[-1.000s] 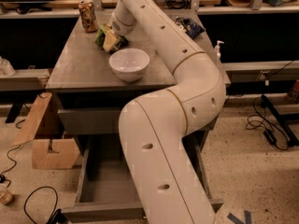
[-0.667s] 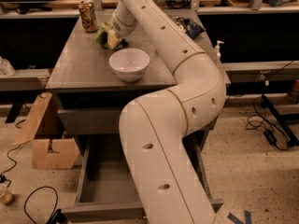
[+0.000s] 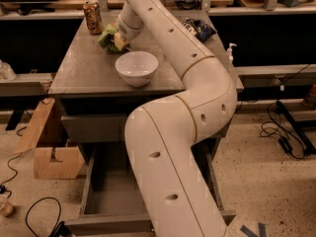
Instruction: Place green jalapeno chip bag into middle drawer
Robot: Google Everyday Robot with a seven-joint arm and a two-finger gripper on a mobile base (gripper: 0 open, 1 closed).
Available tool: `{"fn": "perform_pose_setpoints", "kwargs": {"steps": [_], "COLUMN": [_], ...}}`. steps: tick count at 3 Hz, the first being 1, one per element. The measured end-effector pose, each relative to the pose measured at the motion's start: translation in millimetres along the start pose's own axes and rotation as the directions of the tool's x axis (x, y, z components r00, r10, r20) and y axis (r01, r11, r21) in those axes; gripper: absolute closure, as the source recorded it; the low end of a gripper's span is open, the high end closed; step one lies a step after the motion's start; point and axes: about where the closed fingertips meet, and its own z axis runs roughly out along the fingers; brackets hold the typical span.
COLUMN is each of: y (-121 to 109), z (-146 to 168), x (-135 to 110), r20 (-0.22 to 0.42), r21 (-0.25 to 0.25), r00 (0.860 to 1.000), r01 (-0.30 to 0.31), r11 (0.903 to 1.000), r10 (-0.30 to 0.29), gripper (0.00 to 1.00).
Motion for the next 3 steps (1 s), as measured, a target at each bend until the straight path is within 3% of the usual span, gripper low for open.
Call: {"fn": "perform_pose_setpoints", "kwargs": {"steps": [1,2,3], "y": [0.1,8.7,14.6], "z": [-0.1,-25.9,-72.7], "x": [0.0,-18.3,-36.7], "r20": [0.000,-0.031,-0.040], "r21": [0.000,0.038,0.084], "r00": [1.000,0.995,0.982], "r01": [0.000,0.099,0.186], "r11": [1.0000,0.9944,0.9789], "r10": [0.000,-0.098,-0.183], "gripper": [1.00,1.00,1.00]}}
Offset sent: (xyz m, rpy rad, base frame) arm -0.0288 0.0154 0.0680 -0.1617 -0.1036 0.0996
